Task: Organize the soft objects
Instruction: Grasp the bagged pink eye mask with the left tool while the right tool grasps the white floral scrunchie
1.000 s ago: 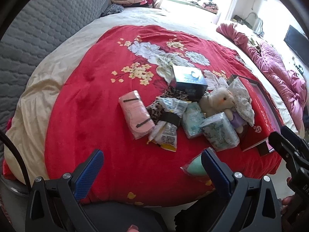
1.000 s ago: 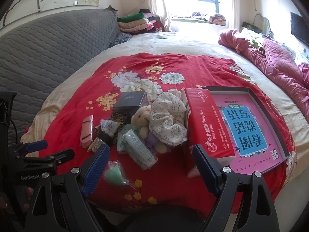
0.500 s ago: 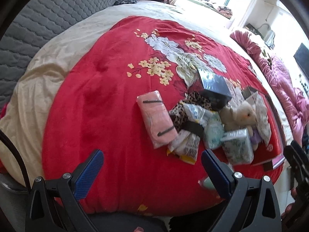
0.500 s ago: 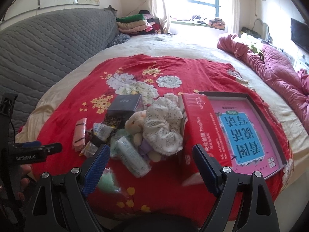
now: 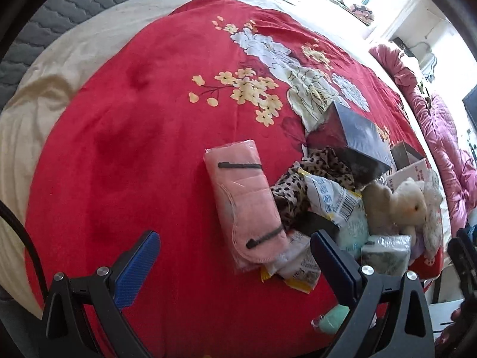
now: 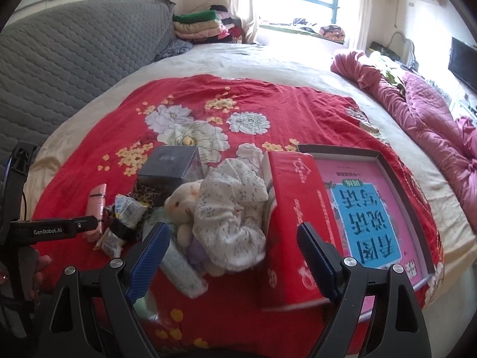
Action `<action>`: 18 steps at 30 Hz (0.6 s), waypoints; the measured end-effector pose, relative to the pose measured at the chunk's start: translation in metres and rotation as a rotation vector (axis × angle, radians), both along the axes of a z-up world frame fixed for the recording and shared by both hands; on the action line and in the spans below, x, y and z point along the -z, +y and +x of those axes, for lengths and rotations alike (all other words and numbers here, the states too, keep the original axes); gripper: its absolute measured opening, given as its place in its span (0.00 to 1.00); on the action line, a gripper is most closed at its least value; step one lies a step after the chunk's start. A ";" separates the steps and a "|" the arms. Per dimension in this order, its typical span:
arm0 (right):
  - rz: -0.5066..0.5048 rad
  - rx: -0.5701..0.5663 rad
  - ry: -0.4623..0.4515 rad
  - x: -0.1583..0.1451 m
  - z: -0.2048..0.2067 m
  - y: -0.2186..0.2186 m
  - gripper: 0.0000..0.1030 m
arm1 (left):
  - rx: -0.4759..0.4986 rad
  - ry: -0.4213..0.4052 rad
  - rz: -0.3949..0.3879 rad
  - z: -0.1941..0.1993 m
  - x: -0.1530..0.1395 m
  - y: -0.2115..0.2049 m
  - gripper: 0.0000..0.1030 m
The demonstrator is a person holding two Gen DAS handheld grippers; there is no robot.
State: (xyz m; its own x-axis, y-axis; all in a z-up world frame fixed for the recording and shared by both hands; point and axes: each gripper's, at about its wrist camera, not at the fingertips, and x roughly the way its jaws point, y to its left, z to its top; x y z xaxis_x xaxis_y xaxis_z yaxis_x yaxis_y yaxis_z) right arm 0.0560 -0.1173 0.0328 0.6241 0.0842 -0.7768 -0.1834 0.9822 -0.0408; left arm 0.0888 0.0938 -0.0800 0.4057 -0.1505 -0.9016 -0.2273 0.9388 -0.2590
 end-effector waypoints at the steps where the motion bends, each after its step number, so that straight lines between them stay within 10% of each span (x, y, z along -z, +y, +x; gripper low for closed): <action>1: -0.013 -0.006 0.005 0.003 0.004 0.003 0.85 | -0.001 0.001 0.001 0.002 0.001 0.001 0.99; 6: -0.041 -0.027 0.015 0.015 0.016 0.012 0.84 | 0.000 0.003 0.001 0.006 0.003 0.004 0.99; 18: -0.002 -0.024 -0.010 0.018 0.024 0.010 0.26 | -0.015 0.016 -0.014 0.012 0.016 0.007 0.90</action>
State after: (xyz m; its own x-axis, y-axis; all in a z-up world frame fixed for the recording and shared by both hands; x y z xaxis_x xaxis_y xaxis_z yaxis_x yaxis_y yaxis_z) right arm 0.0802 -0.1076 0.0149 0.6293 0.0978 -0.7710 -0.2065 0.9774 -0.0445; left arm 0.1009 0.1007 -0.0965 0.3935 -0.1569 -0.9059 -0.2455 0.9316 -0.2680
